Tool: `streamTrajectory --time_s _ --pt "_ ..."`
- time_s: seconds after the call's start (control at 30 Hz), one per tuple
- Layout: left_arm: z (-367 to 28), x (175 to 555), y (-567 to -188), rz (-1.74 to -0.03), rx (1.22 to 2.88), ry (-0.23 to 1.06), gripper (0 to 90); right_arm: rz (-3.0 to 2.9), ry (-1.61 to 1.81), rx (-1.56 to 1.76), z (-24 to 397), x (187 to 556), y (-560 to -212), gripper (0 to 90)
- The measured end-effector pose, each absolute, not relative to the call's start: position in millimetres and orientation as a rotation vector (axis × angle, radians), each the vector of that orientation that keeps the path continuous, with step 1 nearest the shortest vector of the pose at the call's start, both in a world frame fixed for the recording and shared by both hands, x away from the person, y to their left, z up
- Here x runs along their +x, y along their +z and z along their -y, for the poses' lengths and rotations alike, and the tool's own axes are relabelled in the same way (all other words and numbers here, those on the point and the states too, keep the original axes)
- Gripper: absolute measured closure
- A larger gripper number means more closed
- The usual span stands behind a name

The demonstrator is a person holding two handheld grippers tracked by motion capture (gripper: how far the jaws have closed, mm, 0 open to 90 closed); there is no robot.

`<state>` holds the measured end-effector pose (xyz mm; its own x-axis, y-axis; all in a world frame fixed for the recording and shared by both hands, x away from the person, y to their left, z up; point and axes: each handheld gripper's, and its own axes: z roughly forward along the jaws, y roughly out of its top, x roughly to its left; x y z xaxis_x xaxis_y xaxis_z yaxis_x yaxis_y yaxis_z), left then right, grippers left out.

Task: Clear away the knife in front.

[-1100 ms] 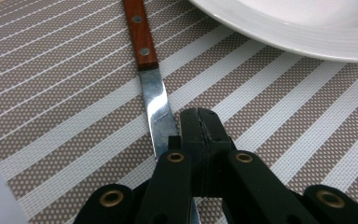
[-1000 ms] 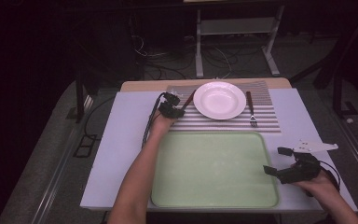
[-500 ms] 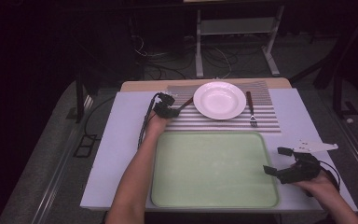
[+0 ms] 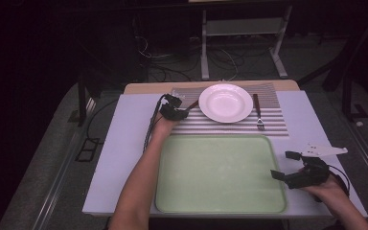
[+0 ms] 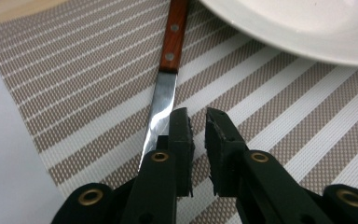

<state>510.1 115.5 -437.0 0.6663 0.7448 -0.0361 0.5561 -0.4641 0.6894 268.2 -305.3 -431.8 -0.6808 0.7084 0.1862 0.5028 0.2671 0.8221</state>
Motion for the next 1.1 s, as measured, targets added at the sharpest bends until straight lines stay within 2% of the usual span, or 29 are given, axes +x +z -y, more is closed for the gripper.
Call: streamTrajectory --time_s 0.53,1.1 --pt "-103.7 534.5 -429.1 -0.993 2.185 0.36 67.5 -2.311 1.395 1.128 307.1 266.8 -431.2 0.2" --pt "-92.5 560.1 -432.9 -1.015 2.194 0.344 68.5 -2.314 1.413 1.128 308.6 266.8 -431.9 0.2"
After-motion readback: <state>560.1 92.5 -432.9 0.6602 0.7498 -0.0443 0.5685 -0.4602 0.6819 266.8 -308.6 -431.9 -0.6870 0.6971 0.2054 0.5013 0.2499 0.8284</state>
